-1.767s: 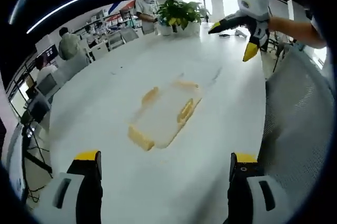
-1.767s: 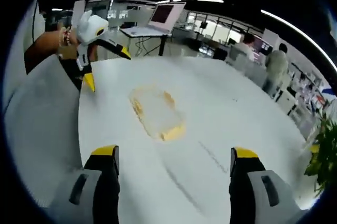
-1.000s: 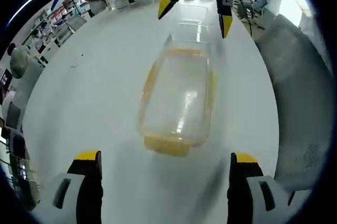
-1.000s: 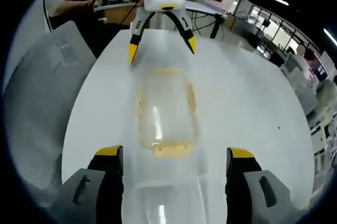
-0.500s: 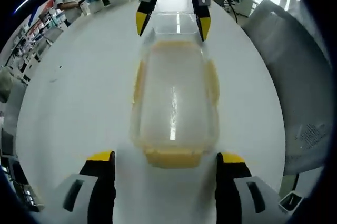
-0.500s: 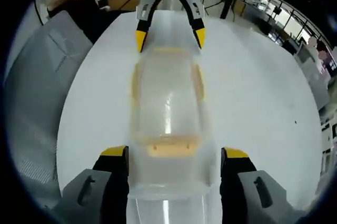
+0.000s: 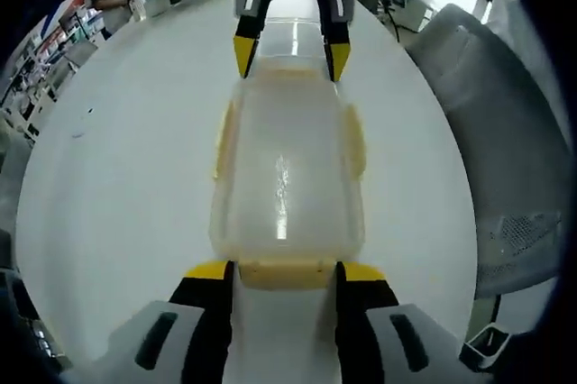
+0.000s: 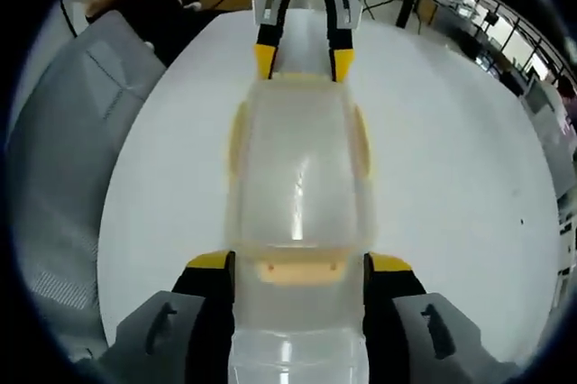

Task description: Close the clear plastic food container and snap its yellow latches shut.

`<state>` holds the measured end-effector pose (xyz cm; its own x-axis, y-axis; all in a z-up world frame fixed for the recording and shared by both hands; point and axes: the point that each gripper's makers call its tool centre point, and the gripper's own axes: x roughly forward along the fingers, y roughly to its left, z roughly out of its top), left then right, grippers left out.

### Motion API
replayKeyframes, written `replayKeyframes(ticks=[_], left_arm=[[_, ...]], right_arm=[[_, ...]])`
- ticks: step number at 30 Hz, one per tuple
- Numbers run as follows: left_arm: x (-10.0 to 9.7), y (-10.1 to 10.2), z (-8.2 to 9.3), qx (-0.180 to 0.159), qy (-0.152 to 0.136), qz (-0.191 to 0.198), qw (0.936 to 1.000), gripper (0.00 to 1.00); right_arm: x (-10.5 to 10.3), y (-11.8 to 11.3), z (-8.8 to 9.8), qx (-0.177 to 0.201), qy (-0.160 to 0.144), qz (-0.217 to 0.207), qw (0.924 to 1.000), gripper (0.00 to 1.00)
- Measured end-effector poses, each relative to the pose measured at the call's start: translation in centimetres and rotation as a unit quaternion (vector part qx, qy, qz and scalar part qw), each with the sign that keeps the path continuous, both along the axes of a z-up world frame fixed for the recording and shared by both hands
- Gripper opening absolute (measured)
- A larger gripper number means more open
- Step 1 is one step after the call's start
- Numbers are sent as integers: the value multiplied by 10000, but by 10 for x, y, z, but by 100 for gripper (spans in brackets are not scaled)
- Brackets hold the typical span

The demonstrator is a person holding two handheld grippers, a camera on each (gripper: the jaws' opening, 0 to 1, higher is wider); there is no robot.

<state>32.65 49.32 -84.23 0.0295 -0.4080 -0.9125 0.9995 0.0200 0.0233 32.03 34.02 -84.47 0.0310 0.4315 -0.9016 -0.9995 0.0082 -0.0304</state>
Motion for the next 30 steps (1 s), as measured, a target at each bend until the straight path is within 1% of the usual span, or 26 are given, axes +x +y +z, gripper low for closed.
replayKeyframes(ticks=[1, 2, 3, 4, 5, 6, 14, 17, 18, 19, 22, 23, 25, 30], left_arm=[[0, 1, 0, 0, -6, -18, 10000, 39], [0, 0, 0, 1, -3, -11, 10000, 39], [0, 1, -1, 16, 1, 5, 10000, 38], [-2, 2, -1, 26, 3, -101, 9999, 35], [-3, 2, -1, 30, 20, -102, 9999, 34], [-2, 1, -1, 34, 5, -125, 9999, 34], [0, 0, -2, 208, 14, -118, 9997, 34], [0, 1, -2, 217, 26, -103, 9997, 34], [0, 1, -2, 206, 29, -104, 9997, 35], [0, 1, -2, 198, 31, -100, 9997, 35], [0, 1, -2, 138, 38, -95, 9999, 34], [0, 1, -2, 127, 39, -87, 9999, 34], [1, 1, -2, 137, 43, -69, 9999, 34], [1, 1, -3, 194, 48, -82, 9998, 34]], right_arm=[[0, -1, -1, -38, 10, -14, 10000, 51], [0, -3, -4, -127, -9, -1, 9999, 45], [-8, -5, -4, -173, 239, -69, 9995, 42], [-3, -6, -4, -178, 114, -2, 9998, 41], [-3, -6, -4, -181, 104, -24, 9998, 37], [-2, -7, -4, -195, 116, -80, 9997, 37], [-2, -5, -5, -300, 154, -90, 9994, 37], [-1, -4, -5, -317, 158, -72, 9993, 37], [-2, -3, -5, -334, 172, -128, 9992, 37], [-1, -2, -5, -398, 163, -74, 9990, 37], [-1, -1, -5, -592, 161, -104, 9981, 37], [-1, -1, -5, -623, 158, -40, 9979, 36], [0, -2, -5, -653, 177, -149, 9976, 36], [-1, -1, -5, -800, 176, -93, 9966, 36]])
